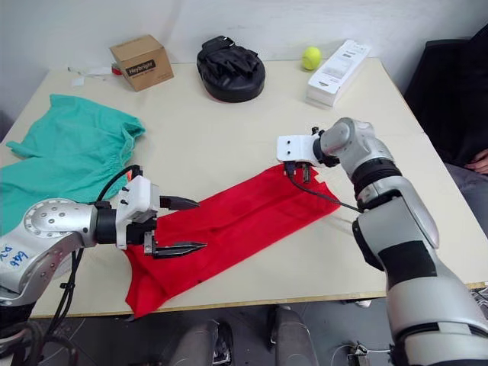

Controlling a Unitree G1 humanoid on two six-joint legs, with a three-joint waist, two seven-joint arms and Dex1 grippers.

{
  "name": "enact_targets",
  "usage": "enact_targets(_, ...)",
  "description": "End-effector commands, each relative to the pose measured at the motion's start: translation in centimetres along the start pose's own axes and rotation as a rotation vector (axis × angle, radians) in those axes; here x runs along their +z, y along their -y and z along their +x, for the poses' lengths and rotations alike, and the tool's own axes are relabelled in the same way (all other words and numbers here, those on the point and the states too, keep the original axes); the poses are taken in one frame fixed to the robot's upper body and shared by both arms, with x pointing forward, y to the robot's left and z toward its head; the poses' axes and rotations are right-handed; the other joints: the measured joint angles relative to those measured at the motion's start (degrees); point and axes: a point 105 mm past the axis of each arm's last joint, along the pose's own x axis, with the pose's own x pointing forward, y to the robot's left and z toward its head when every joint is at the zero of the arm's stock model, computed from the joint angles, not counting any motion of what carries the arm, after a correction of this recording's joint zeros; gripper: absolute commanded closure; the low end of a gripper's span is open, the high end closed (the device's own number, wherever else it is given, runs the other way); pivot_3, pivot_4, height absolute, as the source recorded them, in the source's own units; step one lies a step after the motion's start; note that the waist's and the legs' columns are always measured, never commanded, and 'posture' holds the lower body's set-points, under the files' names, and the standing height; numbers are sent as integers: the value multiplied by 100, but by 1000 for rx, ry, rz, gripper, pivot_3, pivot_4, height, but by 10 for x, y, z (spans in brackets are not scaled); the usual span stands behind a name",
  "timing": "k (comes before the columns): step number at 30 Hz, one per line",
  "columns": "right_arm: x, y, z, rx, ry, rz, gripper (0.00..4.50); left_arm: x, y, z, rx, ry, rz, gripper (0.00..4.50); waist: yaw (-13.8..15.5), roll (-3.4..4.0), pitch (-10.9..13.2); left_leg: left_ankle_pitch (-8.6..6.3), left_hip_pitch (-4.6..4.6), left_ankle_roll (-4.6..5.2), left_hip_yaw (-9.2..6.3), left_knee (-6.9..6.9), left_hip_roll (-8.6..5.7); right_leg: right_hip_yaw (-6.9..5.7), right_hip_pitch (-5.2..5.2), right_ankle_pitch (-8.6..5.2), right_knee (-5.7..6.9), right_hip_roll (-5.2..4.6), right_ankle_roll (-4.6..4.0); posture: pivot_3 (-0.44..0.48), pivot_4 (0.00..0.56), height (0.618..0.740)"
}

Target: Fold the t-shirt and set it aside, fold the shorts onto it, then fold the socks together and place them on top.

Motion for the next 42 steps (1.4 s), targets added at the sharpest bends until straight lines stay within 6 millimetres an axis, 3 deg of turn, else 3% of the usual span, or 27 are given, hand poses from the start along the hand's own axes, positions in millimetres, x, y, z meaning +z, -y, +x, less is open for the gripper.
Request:
enact_targets(1, 4, 12, -8, -48, 26, 7, 3842, 7, -1, -6, 44, 20, 39, 0, -1, 0, 0, 0, 0, 0, 0, 0, 0, 0, 0, 0, 1, 0, 0, 0, 150, 740)
enact_targets(5, 7, 18, -17, -77, 86, 0, 2440, 3, -4, -10, 64, 11, 17, 0, -9, 1, 1, 1, 0, 1, -2, -1, 1, -1, 0, 0, 3, 0, 0, 0, 150, 740)
enact_targets(8, 2, 19, -37, -86, 168, -14, 1359, -11, -18, -22, 87, -28, -37, 0, -8, 6, 3, 0, 0, 1, -2, -2, 1, -2, 0, 0, 1, 1, 0, 0, 150, 740)
enact_targets(10, -5, 15, -47, -89, 192, -34, 684, -21, -28, -31, 96, -65, -58, 0, -3, 6, 3, 0, 1, 1, -3, -2, 1, -5, 0, 0, 1, 2, 0, 0, 150, 740)
enact_targets(12, -22, -2, -60, -63, 205, -71, 17, -36, -44, -41, 121, -151, -57, 0, 30, 4, 3, 0, 2, 1, -3, -3, 0, -6, 2, 0, 1, 2, 0, 0, 150, 740)
enact_targets(17, -46, -53, -85, 3, 205, -235, 17, -66, -66, -66, 121, -320, -106, 0, 37, 10, 6, -1, -2, 3, -6, -4, -4, -15, 7, 2, -6, -1, 5, 0, 150, 740)
enact_targets(23, -40, -110, -89, 103, 284, -383, 17, -87, -81, -68, 115, -389, -229, 0, -4, 14, 13, -3, 19, 1, 14, -6, 5, 2, 9, 3, 2, 14, 7, 0, 150, 740)
enact_targets(26, -41, -117, -84, 103, 278, -388, 17, -93, -84, -65, 98, -398, -274, 0, -13, 5, 17, -2, 33, -2, 28, -5, 7, 18, 10, 3, 15, 19, 7, 0, 150, 740)
enact_targets(31, -41, -110, -78, 54, 268, -360, 17, -97, -80, -62, 55, -417, -293, 0, 4, -9, 12, -2, 33, -4, 27, -1, 12, 21, 9, 0, 17, 22, 2, 0, 150, 740)
enact_targets(36, -44, -103, -67, 29, 249, -323, 0, -98, -68, -61, -6, -424, -322, 1237, -8, -13, 10, -2, 35, -4, 29, 4, 12, 24, 9, -1, 25, 21, 0, 0, 150, 740)
enact_targets(39, -46, -105, -60, 29, 237, -321, 579, -99, -65, -60, -16, -430, -326, 2196, -2, -18, 6, -2, 36, -4, 28, 5, 12, 25, 9, -2, 27, 21, -2, 0, 150, 740)
enact_targets(42, -48, -107, -56, 38, 229, -326, 1558, -100, -64, -59, -22, -434, -329, 3098, -3, -21, 5, -2, 36, -4, 28, 8, 12, 26, 10, -2, 29, 20, -2, 0, 150, 740)
